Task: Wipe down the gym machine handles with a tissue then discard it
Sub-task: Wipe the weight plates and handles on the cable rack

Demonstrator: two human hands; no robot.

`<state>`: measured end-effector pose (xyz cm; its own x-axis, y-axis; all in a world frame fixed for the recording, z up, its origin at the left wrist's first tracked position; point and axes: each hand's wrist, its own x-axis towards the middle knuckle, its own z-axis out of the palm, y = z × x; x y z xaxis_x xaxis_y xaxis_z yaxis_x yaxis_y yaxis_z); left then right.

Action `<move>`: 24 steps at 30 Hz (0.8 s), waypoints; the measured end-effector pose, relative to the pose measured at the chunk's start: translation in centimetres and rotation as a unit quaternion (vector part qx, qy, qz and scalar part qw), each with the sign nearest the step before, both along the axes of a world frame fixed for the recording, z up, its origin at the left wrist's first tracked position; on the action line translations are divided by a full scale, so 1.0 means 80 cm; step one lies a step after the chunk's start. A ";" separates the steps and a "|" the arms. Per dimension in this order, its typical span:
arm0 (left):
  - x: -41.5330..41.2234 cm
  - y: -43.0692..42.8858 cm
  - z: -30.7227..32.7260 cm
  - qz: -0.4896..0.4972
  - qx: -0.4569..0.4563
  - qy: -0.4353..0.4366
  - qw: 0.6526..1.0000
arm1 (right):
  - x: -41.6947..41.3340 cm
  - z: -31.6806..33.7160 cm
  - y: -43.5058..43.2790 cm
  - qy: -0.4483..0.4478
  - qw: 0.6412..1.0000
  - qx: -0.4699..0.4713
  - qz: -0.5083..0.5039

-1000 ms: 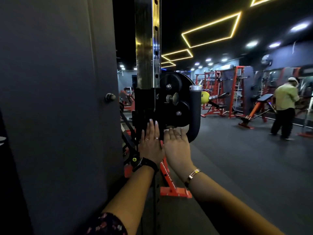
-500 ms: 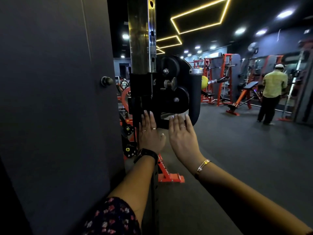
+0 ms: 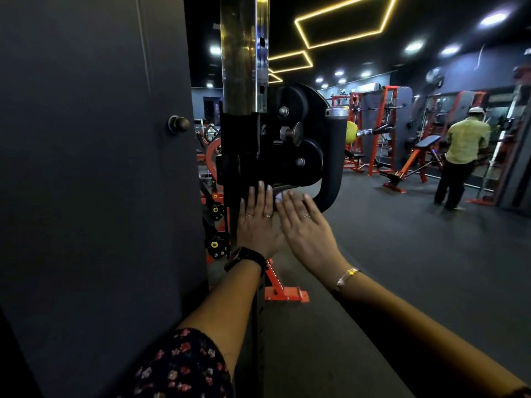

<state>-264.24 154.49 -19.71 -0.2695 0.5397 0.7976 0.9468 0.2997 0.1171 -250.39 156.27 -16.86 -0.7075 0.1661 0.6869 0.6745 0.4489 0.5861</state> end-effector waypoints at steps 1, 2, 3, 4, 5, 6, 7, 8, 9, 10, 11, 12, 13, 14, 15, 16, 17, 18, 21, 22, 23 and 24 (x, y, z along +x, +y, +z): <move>-0.002 0.002 -0.002 -0.012 0.022 0.017 1.000 | 0.017 0.004 0.009 0.012 1.000 0.028 0.007; -0.003 0.002 -0.002 -0.019 0.030 0.030 0.999 | 0.031 0.007 0.019 0.024 0.998 0.049 0.008; -0.005 0.002 -0.001 -0.029 0.033 0.042 0.998 | 0.044 0.010 0.027 0.032 0.997 0.068 -0.004; -0.005 0.002 0.001 -0.043 0.033 0.048 0.997 | 0.054 0.011 0.031 0.036 0.996 0.084 -0.016; -0.003 0.000 0.006 -0.055 0.037 0.052 0.996 | 0.059 0.010 0.033 0.042 0.994 0.094 -0.023; -0.001 0.000 0.009 -0.064 0.035 0.054 0.996 | 0.060 0.008 0.032 0.053 0.994 0.091 -0.021; 0.001 0.001 0.013 -0.070 0.032 0.053 0.996 | 0.056 0.005 0.028 0.060 0.995 0.075 -0.013; 0.002 0.003 0.016 -0.074 0.029 0.049 0.996 | 0.048 0.003 0.023 0.063 0.996 0.055 -0.001; 0.002 0.004 0.018 -0.077 0.028 0.046 0.996 | 0.038 0.002 0.017 0.061 0.997 0.036 0.009; 0.002 0.006 0.018 -0.076 0.029 0.046 0.996 | 0.026 0.003 0.011 0.057 0.998 0.016 0.016; 0.002 0.007 0.018 -0.073 0.029 0.049 0.996 | 0.016 0.004 0.007 0.056 0.998 -0.008 0.019; 0.001 0.008 0.017 -0.067 0.029 0.054 0.996 | 0.008 0.005 0.005 0.060 0.998 -0.028 0.018; 0.001 0.009 0.016 -0.064 0.031 0.056 0.996 | 0.005 0.005 0.005 0.065 0.997 -0.039 0.016; 0.001 0.009 0.015 -0.064 0.032 0.054 0.996 | 0.005 0.004 0.006 0.063 0.997 -0.040 0.018; 0.002 0.009 0.015 -0.069 0.034 0.047 0.996 | 0.011 0.003 0.009 0.051 0.998 -0.034 0.023; 0.003 0.008 0.016 -0.075 0.036 0.039 0.996 | 0.021 0.002 0.013 0.032 0.999 -0.018 0.031; 0.005 0.007 0.016 -0.080 0.040 0.031 0.995 | 0.034 0.003 0.017 0.013 0.999 0.007 0.039; 0.007 0.006 0.017 -0.081 0.045 0.025 0.995 | 0.049 0.006 0.022 -0.002 0.998 0.033 0.047; 0.015 0.005 0.017 -0.085 0.047 0.024 0.995 | 0.082 0.030 0.035 0.000 0.993 0.102 0.052; 0.017 0.006 0.017 -0.091 0.047 0.026 0.994 | 0.086 0.043 0.038 0.008 0.992 0.120 0.050; 0.017 0.007 0.018 -0.100 0.046 0.024 0.994 | 0.088 0.056 0.041 0.017 0.990 0.133 0.047; 0.017 0.008 0.019 -0.108 0.046 0.020 0.993 | 0.089 0.067 0.042 0.023 0.989 0.139 0.043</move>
